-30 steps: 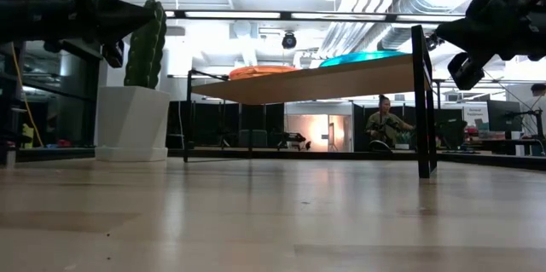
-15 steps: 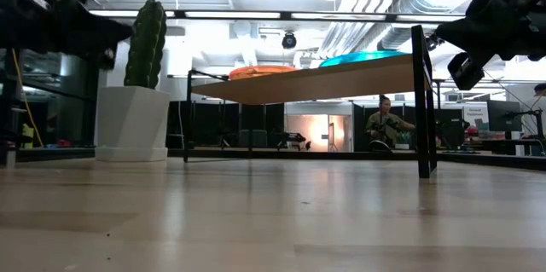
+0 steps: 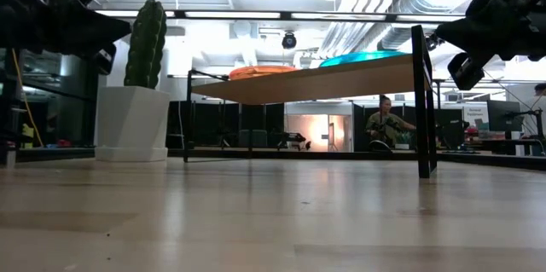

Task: Place and stack plates onto a shelf
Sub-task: Return to Home Position

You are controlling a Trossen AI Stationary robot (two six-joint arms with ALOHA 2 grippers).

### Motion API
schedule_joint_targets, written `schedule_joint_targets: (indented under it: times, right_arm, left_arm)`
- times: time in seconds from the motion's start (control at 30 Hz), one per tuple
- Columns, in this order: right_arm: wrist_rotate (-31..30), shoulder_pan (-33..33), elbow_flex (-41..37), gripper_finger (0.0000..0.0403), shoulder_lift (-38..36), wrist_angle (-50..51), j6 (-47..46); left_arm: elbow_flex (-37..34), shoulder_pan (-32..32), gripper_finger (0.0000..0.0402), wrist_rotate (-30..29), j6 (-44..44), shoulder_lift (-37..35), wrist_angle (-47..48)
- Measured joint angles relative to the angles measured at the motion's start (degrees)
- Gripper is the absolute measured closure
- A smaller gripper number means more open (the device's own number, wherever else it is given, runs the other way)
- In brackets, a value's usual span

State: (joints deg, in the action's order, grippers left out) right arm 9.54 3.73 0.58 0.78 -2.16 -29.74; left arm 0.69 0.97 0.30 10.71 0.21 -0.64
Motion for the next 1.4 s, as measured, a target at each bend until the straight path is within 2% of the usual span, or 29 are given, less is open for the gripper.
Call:
schedule_joint_targets:
  times: [0.13, 1.4]
  right_arm:
    - [0.0, 0.0, 0.0, 0.0403, 0.0, 0.0, 0.0]
    - [0.0, 0.0, 0.0, 0.0403, 0.0, 0.0, 0.0]
  left_arm:
    - [0.0, 0.0, 0.0401, 0.0, 4.2, 0.7, 0.0]
    - [0.0, 0.0, 0.0401, -0.1, 4.1, 0.7, -0.1]
